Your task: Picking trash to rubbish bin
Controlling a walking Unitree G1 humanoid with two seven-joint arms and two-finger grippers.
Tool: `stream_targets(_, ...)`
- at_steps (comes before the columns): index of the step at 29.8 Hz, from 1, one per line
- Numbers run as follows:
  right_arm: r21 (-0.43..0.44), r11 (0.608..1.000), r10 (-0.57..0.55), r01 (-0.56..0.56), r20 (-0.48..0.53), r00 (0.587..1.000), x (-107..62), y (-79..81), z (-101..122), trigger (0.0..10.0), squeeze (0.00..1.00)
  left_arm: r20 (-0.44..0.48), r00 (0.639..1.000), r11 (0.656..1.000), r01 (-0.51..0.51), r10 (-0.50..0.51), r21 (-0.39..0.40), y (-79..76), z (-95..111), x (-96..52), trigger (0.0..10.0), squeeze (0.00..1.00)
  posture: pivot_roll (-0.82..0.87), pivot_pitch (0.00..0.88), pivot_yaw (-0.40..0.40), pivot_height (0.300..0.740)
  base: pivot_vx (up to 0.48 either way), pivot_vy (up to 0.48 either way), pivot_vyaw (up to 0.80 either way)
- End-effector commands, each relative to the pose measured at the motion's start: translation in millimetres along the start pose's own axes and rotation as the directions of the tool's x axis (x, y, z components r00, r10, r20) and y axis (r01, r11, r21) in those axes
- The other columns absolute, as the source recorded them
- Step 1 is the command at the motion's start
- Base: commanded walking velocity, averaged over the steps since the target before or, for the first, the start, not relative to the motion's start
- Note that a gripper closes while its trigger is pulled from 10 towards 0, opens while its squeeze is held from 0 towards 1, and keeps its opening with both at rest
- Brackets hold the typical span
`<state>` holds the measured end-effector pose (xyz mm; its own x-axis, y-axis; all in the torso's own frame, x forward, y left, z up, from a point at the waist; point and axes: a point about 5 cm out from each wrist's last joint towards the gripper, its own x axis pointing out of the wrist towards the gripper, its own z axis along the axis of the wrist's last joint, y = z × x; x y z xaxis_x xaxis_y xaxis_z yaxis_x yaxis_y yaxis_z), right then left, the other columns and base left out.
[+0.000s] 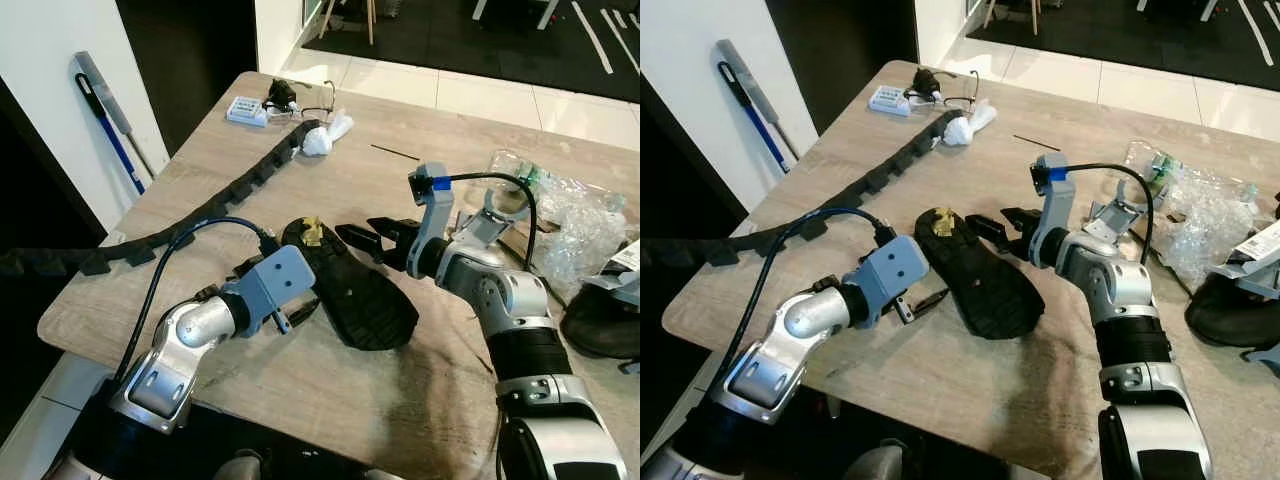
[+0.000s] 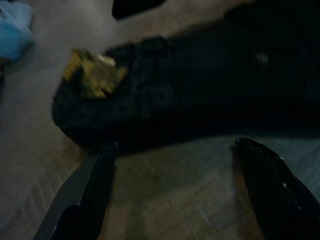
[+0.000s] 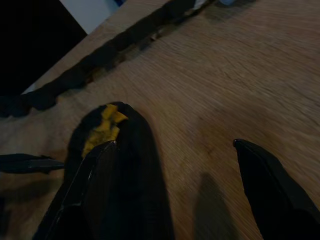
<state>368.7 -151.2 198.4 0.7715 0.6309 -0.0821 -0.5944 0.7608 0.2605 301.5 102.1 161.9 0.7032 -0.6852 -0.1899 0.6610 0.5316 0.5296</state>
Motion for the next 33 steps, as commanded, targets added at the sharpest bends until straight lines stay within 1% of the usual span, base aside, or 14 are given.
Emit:
stream_targets(1, 0.01, 0.999, -0.03, 0.03, 0.0, 1.0, -2.4, -6.7, -8, 10.0, 0.0, -0.018, 0.999, 0.999, 0.042, -0.043, -0.021, -10.7, -8, 2.5, 10.0, 0.0, 0.07, 0.179, 0.023, 0.74, 0.0, 0.0, 0.0)
stream_targets(2, 0.012, 0.999, -0.046, 0.046, -0.006, 0.999, -2.2, -10.1, -13, 10.0, 0.0, -0.02, 0.998, 0.998, 0.054, -0.054, -0.026, -14.8, -9, 6.1, 10.0, 0.0, 0.07, 0.179, 0.025, 0.74, 0.0, 0.0, 0.0)
stream_targets(5, 0.034, 0.999, -0.041, 0.042, -0.036, 0.999, -1.4, -9.2, -22, 10.0, 0.0, -0.018, 0.998, 0.998, 0.059, -0.059, -0.035, -17.5, -10, 9.4, 10.0, 0.0, 0.07, 0.18, 0.025, 0.74, 0.0, 0.0, 0.0)
stream_targets(8, 0.118, 0.993, 0.008, -0.001, -0.065, 0.998, 0.6, -1.5, -34, 10.0, 0.0, -0.015, 0.998, 0.997, 0.062, -0.063, -0.048, -19.8, -11, 12.1, 10.0, 0.0, 0.07, 0.181, 0.025, 0.74, 0.0, 0.0, 0.0)
stream_targets(9, 0.151, 0.988, 0.043, -0.029, -0.091, 0.995, 1.4, 4.0, -42, 10.0, 0.0, -0.017, 0.998, 0.997, 0.065, -0.066, -0.045, -21.0, -12, 13.8, 10.0, 0.0, 0.07, 0.181, 0.025, 0.74, 0.0, 0.0, 0.0)
stream_targets(12, 0.16, 0.986, 0.053, -0.037, -0.1, 0.994, 1.4, 5.4, -45, 10.0, 0.0, -0.018, 0.998, 0.997, 0.066, -0.067, -0.043, -21.3, -12, 14.2, 10.0, 0.0, 0.07, 0.181, 0.025, 0.74, 0.0, 0.0, 0.0)
stream_targets(15, 0.244, 0.967, 0.094, -0.068, -0.095, 0.991, 4.0, 12.2, -50, 10.0, 0.0, -0.021, 0.998, 0.997, 0.066, -0.067, -0.04, -21.5, -12, 16.4, 10.0, 0.0, 0.07, 0.183, 0.026, 0.74, 0.0, 0.0, 0.0)
stream_targets(16, 0.244, 0.967, 0.094, -0.068, -0.095, 0.991, 4.0, 12.2, -50, 10.0, 0.0, -0.021, 0.998, 0.997, 0.066, -0.067, -0.04, -21.5, -12, 16.4, 10.0, 0.0, 0.07, 0.183, 0.026, 0.74, 0.0, 0.0, 0.0)
stream_targets(18, 0.295, 0.95, 0.132, -0.104, -0.074, 0.988, 7.9, 19.0, -50, 10.0, 0.0, -0.016, 0.998, 0.997, 0.063, -0.063, -0.038, -21.3, -11, 18.3, 10.0, 0.0, 0.07, 0.184, 0.028, 0.74, 0.0, 0.0, 0.0)
stream_targets(21, 0.33, 0.936, 0.152, -0.125, -0.06, 0.986, 10.2, 23.1, -49, 10.0, 0.0, -0.012, 0.998, 0.997, 0.062, -0.062, -0.037, -21.3, -10, 19.3, 10.0, 0.0, 0.07, 0.184, 0.028, 0.74, 0.0, 0.0, 0.0)
stream_targets(24, 0.41, 0.896, 0.201, -0.174, -0.025, 0.979, 14.8, 34.5, -46, 10.0, 0.0, -0.001, 0.998, 0.997, 0.064, -0.064, -0.032, -22.5, -7, 21.7, 10.0, 0.0, 0.07, 0.184, 0.028, 0.74, 0.0, 0.0, 0.0)
stream_targets(27, 0.461, 0.862, 0.228, -0.208, 0.013, 0.973, 19.2, 42.2, -40, 10.0, 0.0, 0.005, 0.997, 0.997, 0.072, -0.072, -0.028, -25.0, -5, 23.1, 10.0, 0.0, 0.07, 0.185, 0.025, 0.74, 0.0, 0.0, 0.0)
stream_targets(31, 0.505, 0.828, 0.239, -0.243, 0.075, 0.968, 23.3, 46.7, -26, 10.0, 0.0, 0.01, 0.997, 0.997, 0.078, -0.078, -0.025, -27.1, -4, 24.4, 10.0, 0.0, 0.07, 0.186, 0.026, 0.74, 0.0, 0.0, 0.0)
stream_targets(33, 0.51, 0.824, 0.239, -0.248, 0.084, 0.967, 23.8, 47.1, -24, 10.0, 0.0, 0.01, 0.997, 0.996, 0.081, -0.08, -0.024, -27.5, -4, 24.6, 10.0, 0.0, 0.07, 0.186, 0.026, 0.74, 0.0, 0.0, 0.0)
